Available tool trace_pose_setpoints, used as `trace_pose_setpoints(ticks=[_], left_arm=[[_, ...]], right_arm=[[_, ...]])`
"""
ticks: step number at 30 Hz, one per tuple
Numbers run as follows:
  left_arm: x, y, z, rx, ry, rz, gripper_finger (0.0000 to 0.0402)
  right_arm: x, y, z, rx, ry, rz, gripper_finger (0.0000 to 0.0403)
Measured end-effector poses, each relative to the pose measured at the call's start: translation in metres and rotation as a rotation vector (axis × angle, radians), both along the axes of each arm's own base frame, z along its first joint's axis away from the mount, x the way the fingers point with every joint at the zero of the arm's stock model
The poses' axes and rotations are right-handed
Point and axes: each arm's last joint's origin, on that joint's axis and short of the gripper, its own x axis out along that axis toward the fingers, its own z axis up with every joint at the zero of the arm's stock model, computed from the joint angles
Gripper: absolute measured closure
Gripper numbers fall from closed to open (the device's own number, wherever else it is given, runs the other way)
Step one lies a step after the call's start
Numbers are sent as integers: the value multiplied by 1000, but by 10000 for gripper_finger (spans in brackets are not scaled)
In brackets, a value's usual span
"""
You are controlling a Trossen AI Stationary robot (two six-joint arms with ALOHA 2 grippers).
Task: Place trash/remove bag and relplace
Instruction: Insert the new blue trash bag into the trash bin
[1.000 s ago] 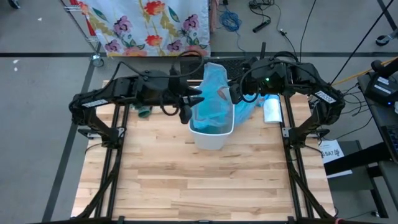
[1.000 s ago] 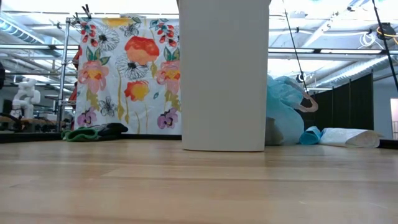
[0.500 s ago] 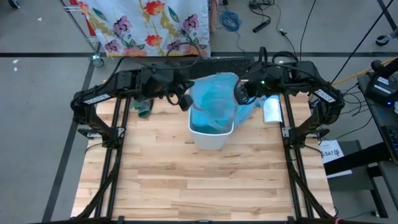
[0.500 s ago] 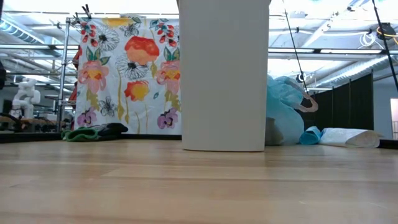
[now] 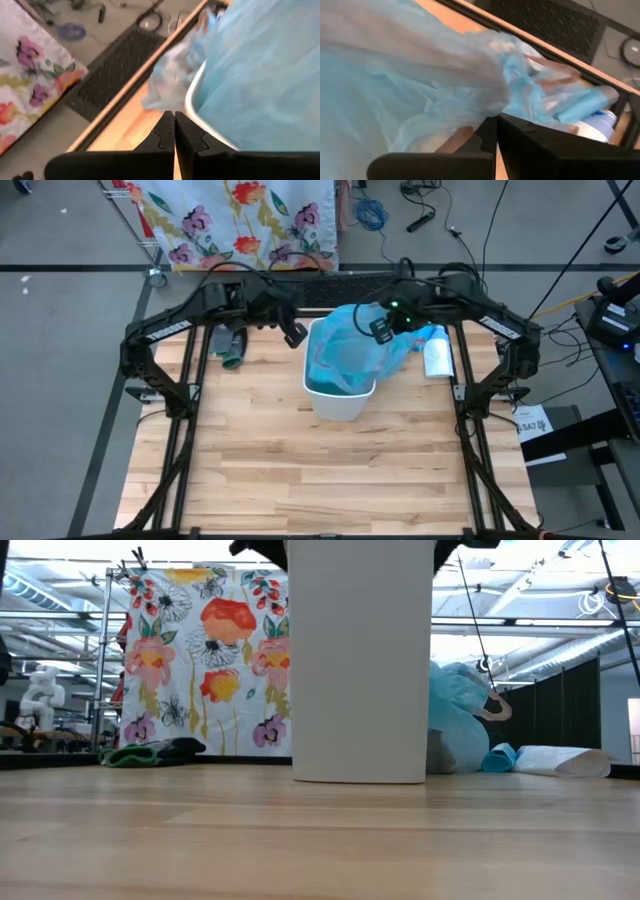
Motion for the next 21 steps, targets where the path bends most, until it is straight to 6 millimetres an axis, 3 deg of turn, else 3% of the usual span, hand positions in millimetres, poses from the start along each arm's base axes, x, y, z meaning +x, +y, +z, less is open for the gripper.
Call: trace_pose_setpoints(ticks=[5,14,21], left_arm=[[1,6,-9,-52,5,-19,401],[-27,-16,46,-11,-372,-183,386],[-25,-33,54,-30,-435,-324,365]], right_arm=[[6,-5,-14,31,28,-1,403],[17,8,-1,-13,-156,90,403],[30,18,8,-65,-273,202,403]])
